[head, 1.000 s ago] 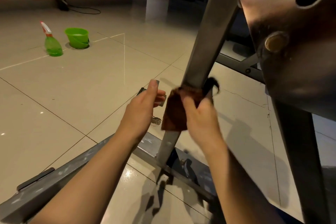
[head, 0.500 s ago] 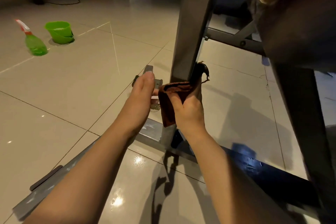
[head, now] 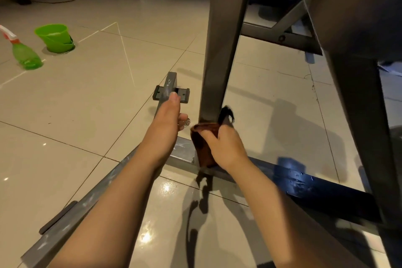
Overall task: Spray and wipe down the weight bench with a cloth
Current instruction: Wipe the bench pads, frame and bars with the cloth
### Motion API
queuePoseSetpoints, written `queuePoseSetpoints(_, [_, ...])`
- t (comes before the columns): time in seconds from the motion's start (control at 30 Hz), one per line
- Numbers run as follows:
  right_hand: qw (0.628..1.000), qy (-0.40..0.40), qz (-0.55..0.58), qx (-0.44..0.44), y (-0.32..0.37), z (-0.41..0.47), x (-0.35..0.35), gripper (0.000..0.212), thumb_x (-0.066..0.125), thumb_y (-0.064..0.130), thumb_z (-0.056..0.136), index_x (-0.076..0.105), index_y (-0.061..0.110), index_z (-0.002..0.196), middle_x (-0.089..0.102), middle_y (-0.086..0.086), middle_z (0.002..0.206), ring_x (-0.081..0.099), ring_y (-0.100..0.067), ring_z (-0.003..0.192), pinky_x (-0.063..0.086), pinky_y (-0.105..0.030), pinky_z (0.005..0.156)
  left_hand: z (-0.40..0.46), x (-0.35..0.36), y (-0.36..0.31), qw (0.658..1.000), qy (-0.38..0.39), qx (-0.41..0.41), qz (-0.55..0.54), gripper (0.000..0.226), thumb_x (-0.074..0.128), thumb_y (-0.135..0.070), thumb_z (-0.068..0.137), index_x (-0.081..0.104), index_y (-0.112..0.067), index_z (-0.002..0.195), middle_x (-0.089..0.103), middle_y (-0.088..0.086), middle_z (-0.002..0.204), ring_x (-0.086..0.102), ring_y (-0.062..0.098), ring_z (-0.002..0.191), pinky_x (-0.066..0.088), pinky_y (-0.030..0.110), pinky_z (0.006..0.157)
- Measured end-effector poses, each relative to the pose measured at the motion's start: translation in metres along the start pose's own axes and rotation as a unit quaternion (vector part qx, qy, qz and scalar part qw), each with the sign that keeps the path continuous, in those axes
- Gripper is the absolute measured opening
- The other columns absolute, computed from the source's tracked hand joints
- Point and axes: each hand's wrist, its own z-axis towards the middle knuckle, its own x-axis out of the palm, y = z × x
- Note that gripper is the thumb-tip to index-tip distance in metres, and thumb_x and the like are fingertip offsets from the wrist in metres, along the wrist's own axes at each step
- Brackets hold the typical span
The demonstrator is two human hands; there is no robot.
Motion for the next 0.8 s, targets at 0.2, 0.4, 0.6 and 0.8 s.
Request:
queuePoseSetpoints(0.2, [0.978, -0.133, 0.077, -0.140, 0.061, 0.002, -0.051, 0.018, 0.057, 0.044, 0.093, 0.052, 0.027, 0.090, 0.054, 0.011, 0.081, 0.053, -0.004, 0.074, 0.041, -0.008, 0.058, 0.000, 0.006, -0.006, 0.996, -0.022, 0.083, -0.036, 0.040, 0.022, -0.050, 0.102, 0.057, -0.038, 0.116, 0.061, -0.010, 0.124, 0.055, 0.006, 0.115, 0.042, 0.019, 0.083])
queuePoseSetpoints(0.4, [0.959, -0.208, 0.143, -0.128, 0.063, 0.006, -0.028, 0.025, 0.061, 0.038, 0.092, 0.045, 0.022, 0.102, 0.048, 0.013, 0.086, 0.052, -0.006, 0.080, 0.048, -0.020, 0.074, 0.008, -0.001, -0.014, 0.994, -0.037, 0.093, -0.040, 0.048, 0.023, -0.051, 0.102, 0.060, -0.029, 0.123, 0.063, -0.010, 0.123, 0.056, 0.004, 0.113, 0.042, 0.023, 0.078])
queuePoseSetpoints(0.6, [0.974, -0.180, 0.111, -0.087, 0.031, 0.007, -0.005, 0.044, 0.064, 0.038, 0.089, 0.059, 0.000, 0.111, 0.058, -0.002, 0.093, 0.060, -0.022, 0.090, 0.051, -0.033, 0.081, 0.010, 0.006, 0.003, 0.998, -0.014, 0.063, -0.009, 0.048, 0.025, -0.051, 0.102, 0.067, -0.030, 0.111, 0.067, -0.009, 0.113, 0.059, 0.004, 0.109, 0.043, 0.023, 0.092])
queuePoseSetpoints(0.8, [0.997, -0.071, 0.027, 0.035, -0.023, 0.005, 0.035, 0.044, 0.056, 0.042, 0.094, 0.056, 0.003, 0.113, 0.062, -0.011, 0.098, 0.061, -0.026, 0.090, 0.055, -0.042, 0.082, 0.015, 0.001, 0.014, 0.998, -0.028, 0.044, 0.027, 0.050, 0.023, -0.052, 0.101, 0.062, -0.029, 0.120, 0.064, -0.011, 0.116, 0.057, 0.003, 0.107, 0.039, 0.022, 0.086])
